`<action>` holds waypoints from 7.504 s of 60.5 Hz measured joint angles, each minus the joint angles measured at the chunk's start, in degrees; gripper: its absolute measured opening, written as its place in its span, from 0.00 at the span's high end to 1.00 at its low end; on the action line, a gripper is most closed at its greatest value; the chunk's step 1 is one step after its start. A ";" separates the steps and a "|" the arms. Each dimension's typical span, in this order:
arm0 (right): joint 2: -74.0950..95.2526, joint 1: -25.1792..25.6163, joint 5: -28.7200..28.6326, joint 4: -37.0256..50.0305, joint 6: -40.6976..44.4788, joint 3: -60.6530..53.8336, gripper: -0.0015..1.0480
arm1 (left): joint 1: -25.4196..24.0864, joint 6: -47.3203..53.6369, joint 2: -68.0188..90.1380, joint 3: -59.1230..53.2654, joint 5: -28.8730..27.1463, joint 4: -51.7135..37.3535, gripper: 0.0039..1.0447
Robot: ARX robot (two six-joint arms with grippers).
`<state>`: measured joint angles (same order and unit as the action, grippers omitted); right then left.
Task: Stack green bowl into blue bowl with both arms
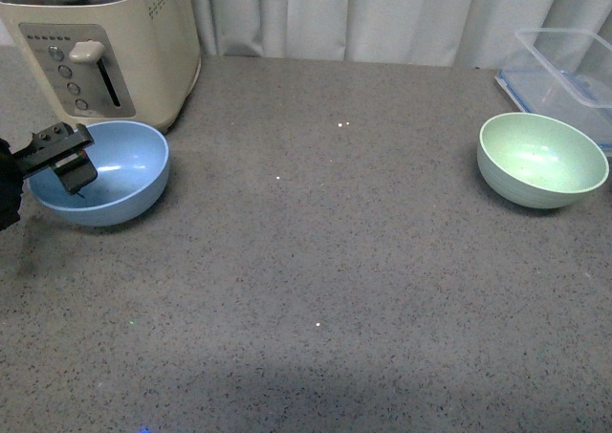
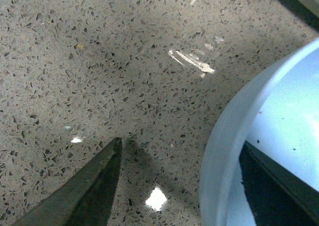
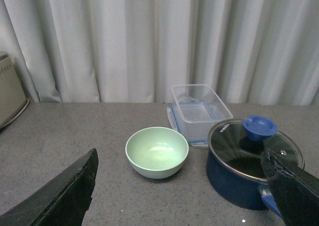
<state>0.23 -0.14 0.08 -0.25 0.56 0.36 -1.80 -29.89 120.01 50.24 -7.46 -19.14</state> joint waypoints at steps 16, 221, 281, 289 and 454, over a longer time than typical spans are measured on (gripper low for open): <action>0.00 0.00 0.00 0.00 0.00 0.00 0.09 | -0.07 -0.33 0.17 0.74 1.07 0.42 0.70; 0.00 0.00 -0.02 0.00 0.00 0.00 0.09 | 1.86 29.42 -62.01 -46.56 7.48 -34.34 0.96; 0.00 0.00 -0.04 0.00 0.00 0.00 0.09 | 1.86 29.44 -100.72 -49.16 7.48 -0.33 0.96; 0.00 0.00 -0.02 0.00 0.00 0.00 0.09 | 1.84 29.44 -104.13 -49.16 7.48 3.04 0.96; 121.28 1.01 -20.11 -0.24 44.89 60.83 0.42 | 1.84 29.62 -119.84 -49.16 7.48 19.10 0.06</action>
<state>121.51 0.86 -20.03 -0.49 45.45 61.19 0.03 -0.27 0.16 1.08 0.01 -0.03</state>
